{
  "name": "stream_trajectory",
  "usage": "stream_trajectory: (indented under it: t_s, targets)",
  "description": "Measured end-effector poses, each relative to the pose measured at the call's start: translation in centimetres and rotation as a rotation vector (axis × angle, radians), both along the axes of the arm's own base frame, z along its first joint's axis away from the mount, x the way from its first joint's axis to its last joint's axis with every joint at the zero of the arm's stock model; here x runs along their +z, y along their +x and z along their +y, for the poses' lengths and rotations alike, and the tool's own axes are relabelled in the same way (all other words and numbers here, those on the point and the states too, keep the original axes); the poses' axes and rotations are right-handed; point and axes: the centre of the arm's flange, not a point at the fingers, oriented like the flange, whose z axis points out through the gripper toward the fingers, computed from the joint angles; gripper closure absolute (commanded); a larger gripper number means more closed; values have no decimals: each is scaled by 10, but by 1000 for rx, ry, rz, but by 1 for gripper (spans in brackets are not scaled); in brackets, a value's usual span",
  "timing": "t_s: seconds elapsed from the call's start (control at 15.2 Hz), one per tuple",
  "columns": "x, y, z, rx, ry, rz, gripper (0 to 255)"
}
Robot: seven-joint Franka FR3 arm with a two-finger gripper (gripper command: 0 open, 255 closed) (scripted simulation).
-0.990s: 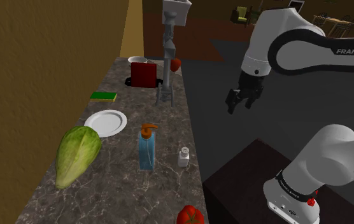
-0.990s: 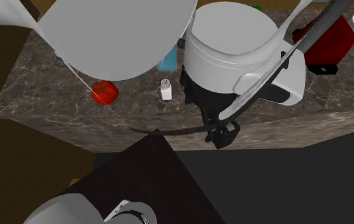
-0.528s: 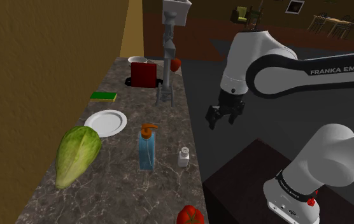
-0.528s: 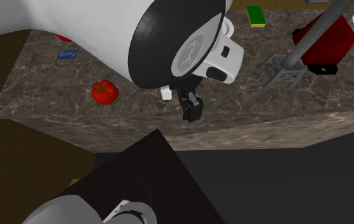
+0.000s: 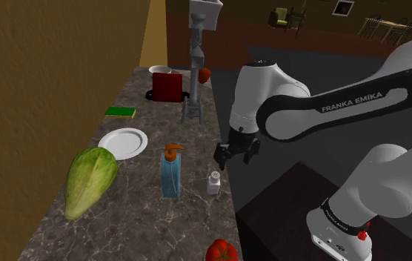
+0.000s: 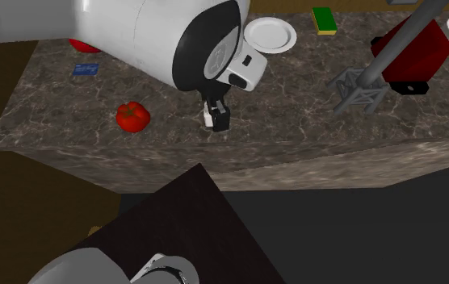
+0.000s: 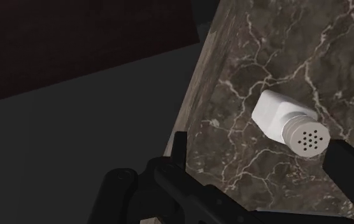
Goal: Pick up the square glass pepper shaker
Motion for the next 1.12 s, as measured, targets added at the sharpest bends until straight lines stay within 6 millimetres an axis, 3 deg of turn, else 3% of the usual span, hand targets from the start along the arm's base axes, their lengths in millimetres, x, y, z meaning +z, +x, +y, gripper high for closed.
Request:
stream_trajectory:
  t_s: [0.33,0.86,0.92,1.12]
  targets:
    - [-34,9,52,-27,15,8,0]
    - [-74,11,56,-31,18,9,0]
    - [-75,11,56,-31,18,9,255]
    - [-76,11,56,-31,19,8,255]
